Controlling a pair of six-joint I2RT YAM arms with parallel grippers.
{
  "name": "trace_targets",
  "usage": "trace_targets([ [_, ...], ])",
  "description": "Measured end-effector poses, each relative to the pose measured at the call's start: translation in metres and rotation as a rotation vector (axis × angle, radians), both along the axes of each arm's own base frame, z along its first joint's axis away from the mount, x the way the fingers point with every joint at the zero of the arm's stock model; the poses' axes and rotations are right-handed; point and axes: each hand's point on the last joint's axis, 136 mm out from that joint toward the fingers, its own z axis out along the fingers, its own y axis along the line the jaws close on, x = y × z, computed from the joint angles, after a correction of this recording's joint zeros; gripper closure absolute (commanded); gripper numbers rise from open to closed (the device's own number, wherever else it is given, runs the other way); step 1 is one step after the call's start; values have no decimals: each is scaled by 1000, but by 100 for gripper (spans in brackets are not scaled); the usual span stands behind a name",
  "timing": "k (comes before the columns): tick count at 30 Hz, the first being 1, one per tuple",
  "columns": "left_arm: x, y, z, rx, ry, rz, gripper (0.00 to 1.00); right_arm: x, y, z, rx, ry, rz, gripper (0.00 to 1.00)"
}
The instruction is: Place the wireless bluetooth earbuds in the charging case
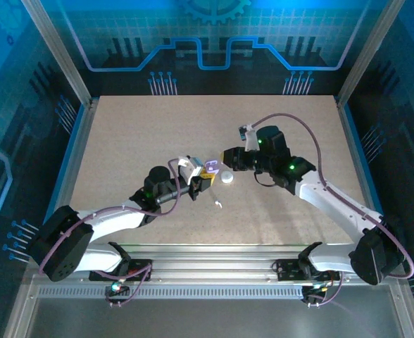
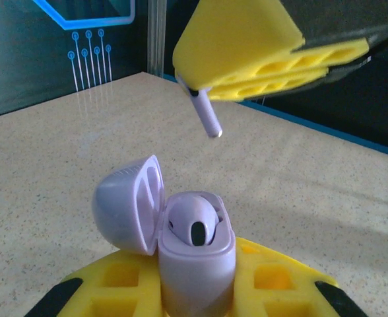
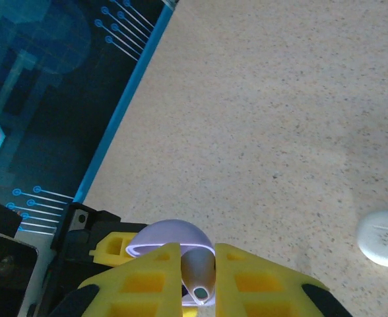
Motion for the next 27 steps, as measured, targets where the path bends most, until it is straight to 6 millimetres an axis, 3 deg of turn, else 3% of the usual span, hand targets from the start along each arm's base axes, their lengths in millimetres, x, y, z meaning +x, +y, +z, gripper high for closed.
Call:
trace_targets([
  [11,2,-2,10,-50,-13,2,97,-2,15,4,77,-46,15,84],
  [27,5,-3,25,-124,-27,16,96,-7,15,11,108,-85,12,85],
])
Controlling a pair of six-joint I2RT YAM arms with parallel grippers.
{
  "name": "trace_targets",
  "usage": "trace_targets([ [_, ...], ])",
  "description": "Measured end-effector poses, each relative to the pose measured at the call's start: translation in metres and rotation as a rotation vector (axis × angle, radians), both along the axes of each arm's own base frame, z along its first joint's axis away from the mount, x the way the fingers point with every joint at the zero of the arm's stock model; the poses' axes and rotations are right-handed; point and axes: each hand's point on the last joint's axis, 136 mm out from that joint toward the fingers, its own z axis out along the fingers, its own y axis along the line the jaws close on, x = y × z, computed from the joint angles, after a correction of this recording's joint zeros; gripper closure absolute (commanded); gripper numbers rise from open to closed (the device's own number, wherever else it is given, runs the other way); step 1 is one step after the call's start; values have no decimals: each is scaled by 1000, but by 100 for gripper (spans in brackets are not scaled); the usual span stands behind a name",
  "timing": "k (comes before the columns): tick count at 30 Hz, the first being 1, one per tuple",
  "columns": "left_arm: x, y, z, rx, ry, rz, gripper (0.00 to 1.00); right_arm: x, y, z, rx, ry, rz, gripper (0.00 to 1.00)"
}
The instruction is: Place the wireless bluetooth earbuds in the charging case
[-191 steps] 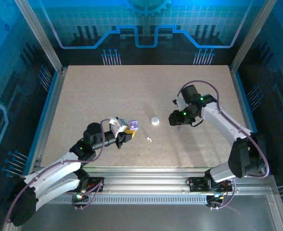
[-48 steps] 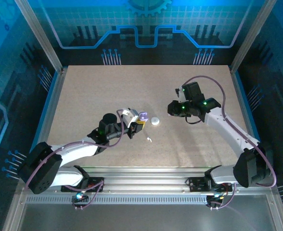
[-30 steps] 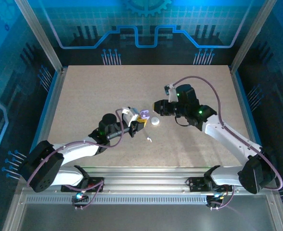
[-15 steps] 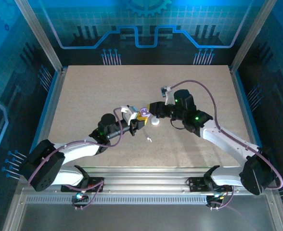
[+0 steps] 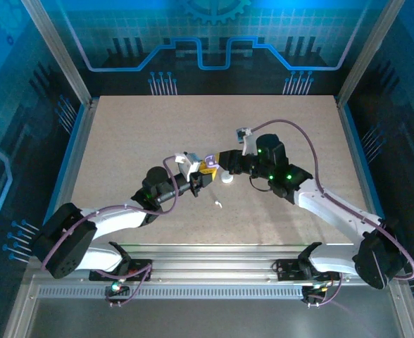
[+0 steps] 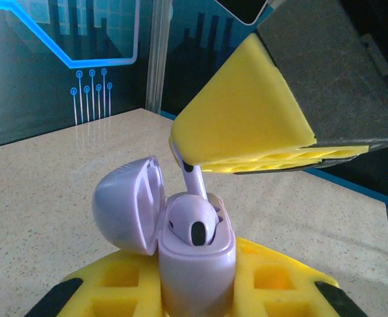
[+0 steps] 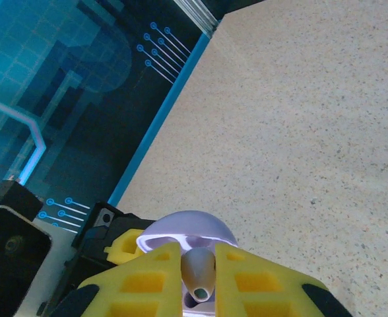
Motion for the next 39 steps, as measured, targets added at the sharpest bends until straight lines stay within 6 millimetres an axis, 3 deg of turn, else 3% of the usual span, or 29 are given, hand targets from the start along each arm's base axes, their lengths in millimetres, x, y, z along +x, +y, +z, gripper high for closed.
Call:
trace_targets([
  [11,0,-1,5,-20,-6,1,96,-8,-1,-2,20,-25,14,83],
  [28,-1,-1,6,-22,-10,-1,96,-16,-10,2,-2,-39,10,55],
  [35,-8,-3,10,-23,-19,-35,96,-19,-35,31,-17,-169,-5,34],
  [39,-17,-2,20,-26,-34,-67,96,-27,-50,52,-16,-275,19,30],
])
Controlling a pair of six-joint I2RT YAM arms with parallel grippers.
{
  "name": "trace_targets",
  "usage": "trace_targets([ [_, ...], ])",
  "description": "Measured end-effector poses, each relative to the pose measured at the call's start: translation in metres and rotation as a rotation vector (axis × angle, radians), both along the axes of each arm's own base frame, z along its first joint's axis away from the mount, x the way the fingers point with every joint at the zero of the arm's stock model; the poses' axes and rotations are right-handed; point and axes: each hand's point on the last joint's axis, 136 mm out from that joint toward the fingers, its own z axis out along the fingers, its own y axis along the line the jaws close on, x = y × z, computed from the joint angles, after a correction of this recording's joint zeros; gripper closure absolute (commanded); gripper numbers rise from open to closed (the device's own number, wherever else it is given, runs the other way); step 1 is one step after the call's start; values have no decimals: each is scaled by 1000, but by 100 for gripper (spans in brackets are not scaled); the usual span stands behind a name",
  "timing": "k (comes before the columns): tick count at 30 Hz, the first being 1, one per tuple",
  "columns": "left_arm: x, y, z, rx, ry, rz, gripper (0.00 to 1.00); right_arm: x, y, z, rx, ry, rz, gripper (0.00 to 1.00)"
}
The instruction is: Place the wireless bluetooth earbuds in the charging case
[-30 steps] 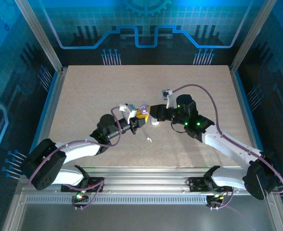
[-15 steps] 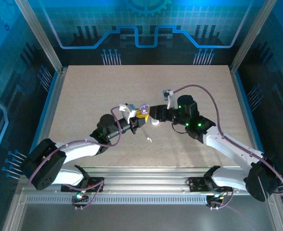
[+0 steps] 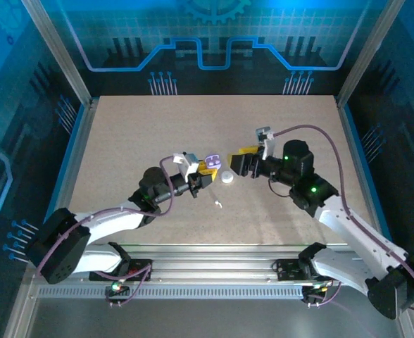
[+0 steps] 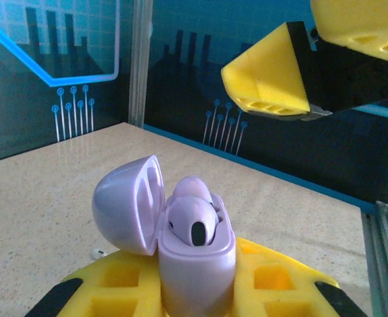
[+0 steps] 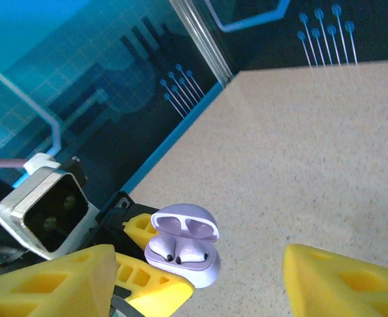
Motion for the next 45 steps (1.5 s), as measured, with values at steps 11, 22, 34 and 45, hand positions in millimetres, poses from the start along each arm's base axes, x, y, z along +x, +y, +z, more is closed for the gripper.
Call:
trace_targets([
  [11,-23,1,8,35,-20,-84,96,-27,-22,0,-103,-200,116,12],
  [22,-38,-2,8,63,-25,-157,96,-61,-20,-17,-219,-419,316,11],
  [34,-47,-8,19,57,-49,-220,95,-52,1,-36,-321,-421,537,15],
  [45,-49,-10,19,65,-62,-231,95,-48,30,-44,-315,-403,677,18],
])
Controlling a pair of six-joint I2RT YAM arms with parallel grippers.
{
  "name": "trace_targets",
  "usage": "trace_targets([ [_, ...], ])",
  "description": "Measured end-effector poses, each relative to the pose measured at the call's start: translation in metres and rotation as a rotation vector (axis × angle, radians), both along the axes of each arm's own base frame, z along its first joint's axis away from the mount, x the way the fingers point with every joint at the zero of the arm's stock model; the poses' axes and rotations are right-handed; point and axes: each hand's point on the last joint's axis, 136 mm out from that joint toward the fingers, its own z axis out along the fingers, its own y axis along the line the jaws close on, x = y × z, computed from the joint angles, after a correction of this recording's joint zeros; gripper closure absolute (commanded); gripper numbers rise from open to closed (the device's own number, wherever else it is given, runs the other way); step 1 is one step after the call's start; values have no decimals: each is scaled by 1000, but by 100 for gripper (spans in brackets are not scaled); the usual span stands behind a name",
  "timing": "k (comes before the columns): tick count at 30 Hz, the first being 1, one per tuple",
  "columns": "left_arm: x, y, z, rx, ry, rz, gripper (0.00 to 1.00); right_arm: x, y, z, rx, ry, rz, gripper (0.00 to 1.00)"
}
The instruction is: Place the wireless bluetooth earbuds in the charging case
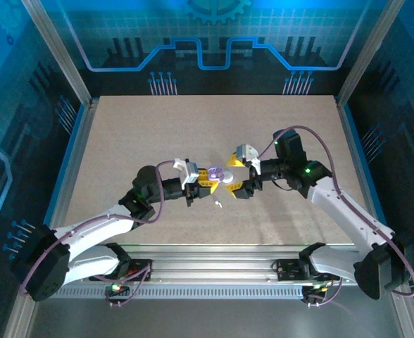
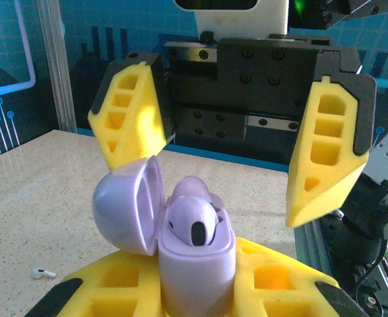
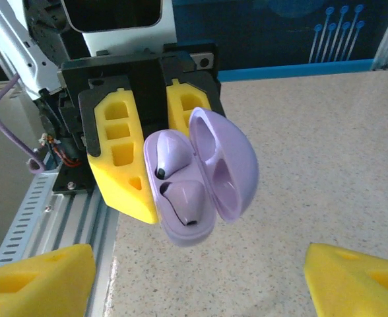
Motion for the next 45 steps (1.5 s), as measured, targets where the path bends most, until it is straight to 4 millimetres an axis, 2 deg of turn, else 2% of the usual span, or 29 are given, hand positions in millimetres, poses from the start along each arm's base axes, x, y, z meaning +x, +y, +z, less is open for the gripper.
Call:
trace_targets([
  [8,0,-1,6,-6,-11,-3,95,1,13,-3,-8,18,69,24],
  [23,-2,-3,2,6,-6,-14,96,-12,12,4,7,-27,133,42],
  [34,-3,-4,2,10,-11,-18,96,-29,-1,38,53,-150,126,46],
  [38,-3,-4,2,10,-11,-18,96,-25,-2,41,50,-178,107,46],
  [45,-3,-4,2,12,-18,-18,96,-10,7,26,6,-161,123,49],
])
